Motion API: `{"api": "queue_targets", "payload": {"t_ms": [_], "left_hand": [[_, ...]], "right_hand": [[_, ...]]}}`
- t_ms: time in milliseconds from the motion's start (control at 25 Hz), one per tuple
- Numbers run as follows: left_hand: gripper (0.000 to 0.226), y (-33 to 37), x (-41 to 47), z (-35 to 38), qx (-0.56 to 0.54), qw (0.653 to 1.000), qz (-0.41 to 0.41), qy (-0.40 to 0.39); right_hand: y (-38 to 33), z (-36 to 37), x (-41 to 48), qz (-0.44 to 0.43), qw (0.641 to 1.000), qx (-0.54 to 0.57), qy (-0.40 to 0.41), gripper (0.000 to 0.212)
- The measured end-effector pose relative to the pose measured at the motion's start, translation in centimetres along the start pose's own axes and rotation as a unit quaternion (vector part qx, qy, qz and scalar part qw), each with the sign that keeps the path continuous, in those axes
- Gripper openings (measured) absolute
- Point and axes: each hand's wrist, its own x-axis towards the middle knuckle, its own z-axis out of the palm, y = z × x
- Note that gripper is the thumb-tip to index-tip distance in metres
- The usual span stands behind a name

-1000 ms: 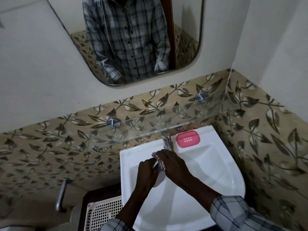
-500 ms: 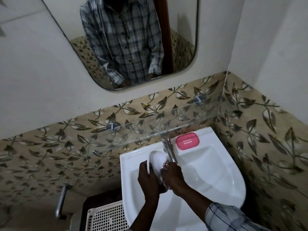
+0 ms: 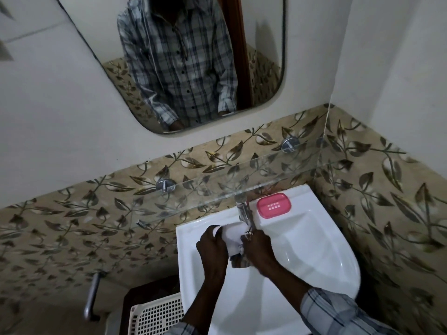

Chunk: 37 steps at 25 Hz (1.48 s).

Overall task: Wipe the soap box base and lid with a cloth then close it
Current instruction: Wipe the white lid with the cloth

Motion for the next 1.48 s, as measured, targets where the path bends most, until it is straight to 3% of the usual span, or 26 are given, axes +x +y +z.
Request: {"api": "queue_targets", "payload": {"t_ms": [40, 120, 240, 280, 360, 440, 480, 560, 640, 760, 880, 1000, 1120, 1200, 1280, 1360, 1400, 1480], "left_hand": [[0.025, 0.2, -0.4, 0.4, -0.038, 0.998, -0.029, 0.026], [0.027, 0.3, -2.0, 1.4, -0.13, 0.987, -0.082, 0.051], [0.034, 0.1, -3.2, 2.2, -0.223, 0.954, -0.2, 0.005], [0.043, -0.3, -3.2, 2.3, -0.205, 0.955, -0.211, -0.026], [0.062, -1.1, -2.8, 2.0, -0.099, 0.987, -0.115, -0.046], [0.055, -1.0, -2.4, 1.5, -0.06, 0.998, 0.002, -0.026], [0.048, -0.7, -2.2, 1.2, -0.071, 0.997, 0.017, -0.02], [0.042, -0.2, -1.5, 1.0, -0.122, 0.992, -0.026, 0.013], [0.038, -0.5, -1.0, 1.3, -0.135, 0.983, -0.125, 0.026], [0.036, -2.3, -1.0, 1.7, -0.118, 0.964, -0.227, -0.066], [0.048, -2.3, -1.1, 1.6, 0.001, 0.964, -0.212, -0.162], [0.073, -1.0, -0.9, 1.5, -0.008, 0.962, -0.204, -0.182], [0.054, -1.1, 0.3, 1.3, -0.009, 0.967, -0.21, -0.145], [0.039, -1.2, 0.7, 1.0, -0.085, 0.964, -0.214, -0.133], [0.031, -1.0, 0.3, 0.7, -0.163, 0.949, -0.186, -0.197], [0.017, -0.6, -0.1, 0.8, -0.172, 0.936, -0.138, -0.274], [0.011, -0.5, -0.3, 0.9, -0.167, 0.929, -0.132, -0.301], [0.022, -0.3, -0.5, 1.1, -0.172, 0.915, -0.144, -0.334]], "right_hand": [[-0.3, 0.1, -0.2, 0.074, 0.99, 0.117, -0.002, 0.013], [-0.8, 0.3, -0.4, 0.172, 0.953, 0.25, -0.015, 0.026], [-1.0, 0.7, -1.0, 0.208, 0.945, 0.25, -0.041, 0.03], [-1.0, 0.4, -1.2, 0.197, 0.955, 0.216, -0.038, 0.028], [-0.9, -0.3, -0.8, 0.142, 0.982, 0.126, 0.001, 0.026], [-1.4, -0.6, -0.6, 0.103, 0.99, 0.091, 0.003, 0.023], [-1.7, -0.6, -0.8, 0.108, 0.988, 0.111, -0.015, 0.02], [-1.8, 0.0, -1.4, 0.131, 0.976, 0.164, -0.052, 0.017], [-1.4, 0.3, -1.9, 0.137, 0.969, 0.192, -0.079, 0.014], [-0.7, -0.2, -2.1, 0.104, 0.981, 0.13, -0.102, 0.017], [-0.2, -0.6, -1.6, 0.059, 0.988, 0.083, -0.115, 0.026], [0.0, -1.4, -1.3, 0.031, 0.98, 0.107, -0.167, 0.024], [0.6, -2.1, -1.7, -0.006, 0.955, 0.187, -0.231, 0.013], [1.2, -1.4, -2.7, -0.007, 0.938, 0.238, -0.253, 0.025], [0.8, -0.7, -3.5, 0.008, 0.931, 0.27, -0.246, 0.027], [-0.3, -0.7, -3.4, -0.001, 0.942, 0.264, -0.205, 0.024], [-0.8, -0.9, -3.0, -0.014, 0.947, 0.261, -0.187, 0.032], [-1.7, -1.4, -2.3, -0.026, 0.95, 0.264, -0.162, 0.048]]}}
